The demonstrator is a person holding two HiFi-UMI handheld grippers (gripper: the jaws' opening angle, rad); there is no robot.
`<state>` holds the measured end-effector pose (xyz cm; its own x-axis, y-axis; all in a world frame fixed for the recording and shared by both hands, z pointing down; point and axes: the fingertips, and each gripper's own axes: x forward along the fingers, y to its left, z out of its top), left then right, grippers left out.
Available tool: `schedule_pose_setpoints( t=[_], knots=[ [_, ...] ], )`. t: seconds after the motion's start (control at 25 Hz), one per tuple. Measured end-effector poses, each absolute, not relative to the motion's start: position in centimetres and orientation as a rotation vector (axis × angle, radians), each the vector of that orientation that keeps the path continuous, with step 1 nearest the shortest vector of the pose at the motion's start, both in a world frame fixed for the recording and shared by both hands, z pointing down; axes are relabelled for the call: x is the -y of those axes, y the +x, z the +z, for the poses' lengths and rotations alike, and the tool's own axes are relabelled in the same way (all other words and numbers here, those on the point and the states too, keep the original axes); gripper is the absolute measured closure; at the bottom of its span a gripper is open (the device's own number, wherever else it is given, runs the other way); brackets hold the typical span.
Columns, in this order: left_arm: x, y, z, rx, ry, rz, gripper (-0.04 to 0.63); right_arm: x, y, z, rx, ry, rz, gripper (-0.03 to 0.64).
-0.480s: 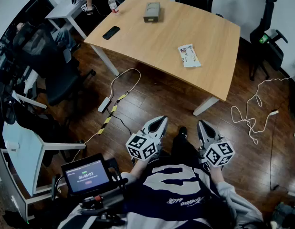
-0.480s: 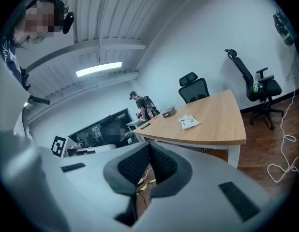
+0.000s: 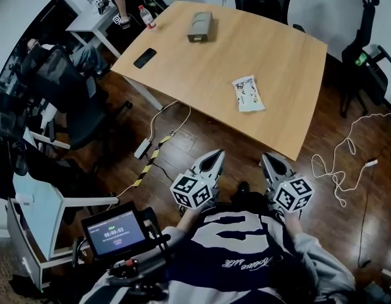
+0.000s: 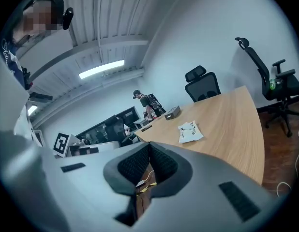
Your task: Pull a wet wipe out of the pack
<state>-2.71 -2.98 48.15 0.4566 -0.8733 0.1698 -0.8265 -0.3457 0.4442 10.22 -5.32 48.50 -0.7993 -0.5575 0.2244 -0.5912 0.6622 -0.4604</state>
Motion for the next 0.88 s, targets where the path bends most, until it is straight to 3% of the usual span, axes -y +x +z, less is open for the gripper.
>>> schedule_pose_setpoints(
  t=[0.32, 0.48, 0.88],
  knots=[
    [7.0, -1.9, 49.5, 1.442, 2.175, -0.062, 0.592, 10.6, 11.1, 50.1, 2.794, 0.909, 0.886, 0.621],
    [9.1, -2.5, 50.5, 1.442, 2.156, -0.022, 0.592, 12.6, 10.6, 51.7, 2.760, 0.904, 0.916, 0.581],
    [17.4, -1.9, 54.9, 1.197, 2.238, 0.168, 0.592, 18.4, 9.0, 54.0, 2.650, 1.028, 0.946, 0.568]
  ],
)
